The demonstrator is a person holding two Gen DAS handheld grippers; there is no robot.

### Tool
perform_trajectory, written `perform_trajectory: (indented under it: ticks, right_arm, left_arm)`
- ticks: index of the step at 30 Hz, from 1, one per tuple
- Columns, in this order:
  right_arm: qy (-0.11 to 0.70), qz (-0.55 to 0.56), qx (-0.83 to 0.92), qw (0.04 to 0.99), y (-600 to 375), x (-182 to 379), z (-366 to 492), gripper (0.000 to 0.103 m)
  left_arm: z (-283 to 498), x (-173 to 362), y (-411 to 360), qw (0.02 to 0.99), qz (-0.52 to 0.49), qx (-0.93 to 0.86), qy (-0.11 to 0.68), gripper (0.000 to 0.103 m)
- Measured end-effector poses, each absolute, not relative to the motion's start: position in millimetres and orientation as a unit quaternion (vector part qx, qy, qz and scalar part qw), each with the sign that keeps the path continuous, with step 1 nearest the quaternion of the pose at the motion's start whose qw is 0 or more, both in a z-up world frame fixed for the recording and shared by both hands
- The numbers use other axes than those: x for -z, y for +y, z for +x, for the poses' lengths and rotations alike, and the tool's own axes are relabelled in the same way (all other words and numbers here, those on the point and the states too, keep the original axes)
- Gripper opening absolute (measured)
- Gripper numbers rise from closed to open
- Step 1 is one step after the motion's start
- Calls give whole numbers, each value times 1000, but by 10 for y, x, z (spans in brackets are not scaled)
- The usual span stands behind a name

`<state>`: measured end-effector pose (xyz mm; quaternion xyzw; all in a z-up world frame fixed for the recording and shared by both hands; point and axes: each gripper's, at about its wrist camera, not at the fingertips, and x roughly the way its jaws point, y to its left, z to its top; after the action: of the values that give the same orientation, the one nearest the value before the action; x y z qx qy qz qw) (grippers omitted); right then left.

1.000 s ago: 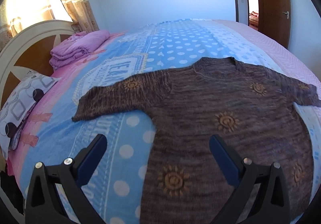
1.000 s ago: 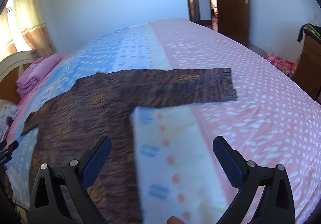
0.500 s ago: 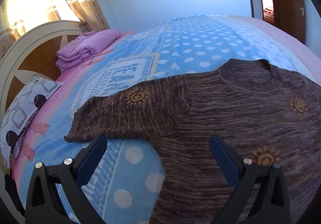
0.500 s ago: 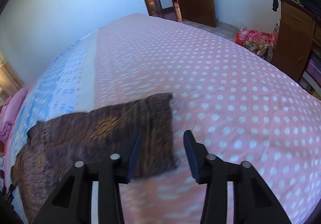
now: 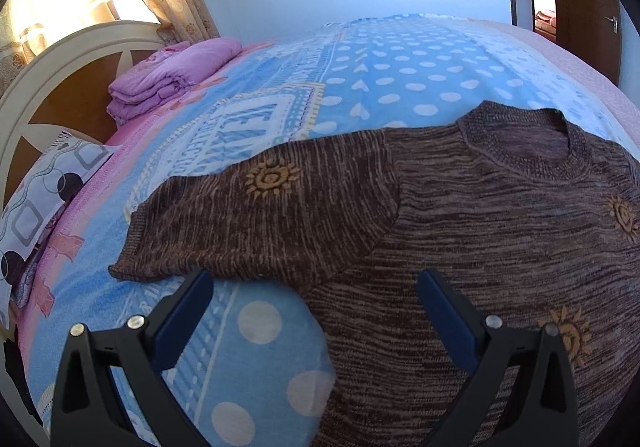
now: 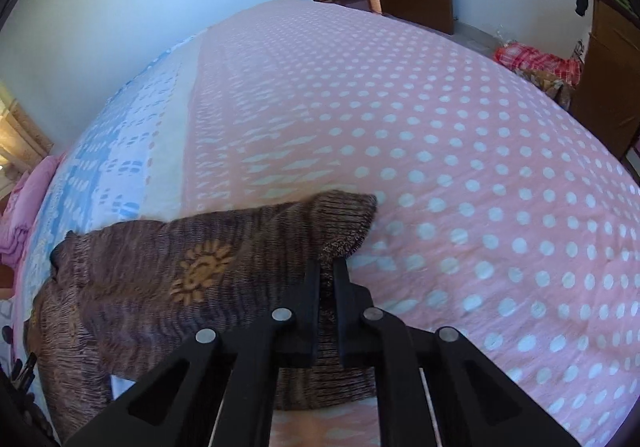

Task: Fold small clothes
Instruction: 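Move the right tool to the sweater sleeve cuff and grasp it, then fold the gripped sleeve across the sweater body with the right tool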

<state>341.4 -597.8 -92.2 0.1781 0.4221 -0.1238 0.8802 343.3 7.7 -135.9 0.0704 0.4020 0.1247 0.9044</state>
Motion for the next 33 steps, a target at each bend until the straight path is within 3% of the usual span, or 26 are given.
perform_trajectory:
  ticks: [18,27,33]
  right_arm:
    - [355,81,9,931,-4510,-568,3414,5]
    - [356,34,-79,930,-3299,-717,3621,5]
    - [372,21,-142,917,-2389,-363,3916,5]
  left_arm:
    - [3422,1419,184,904,24,-84,419,103]
    - [3392,1411,268,901,-2,-50,431,103]
    - [3319,1309,333,901,-5,-43,432,103]
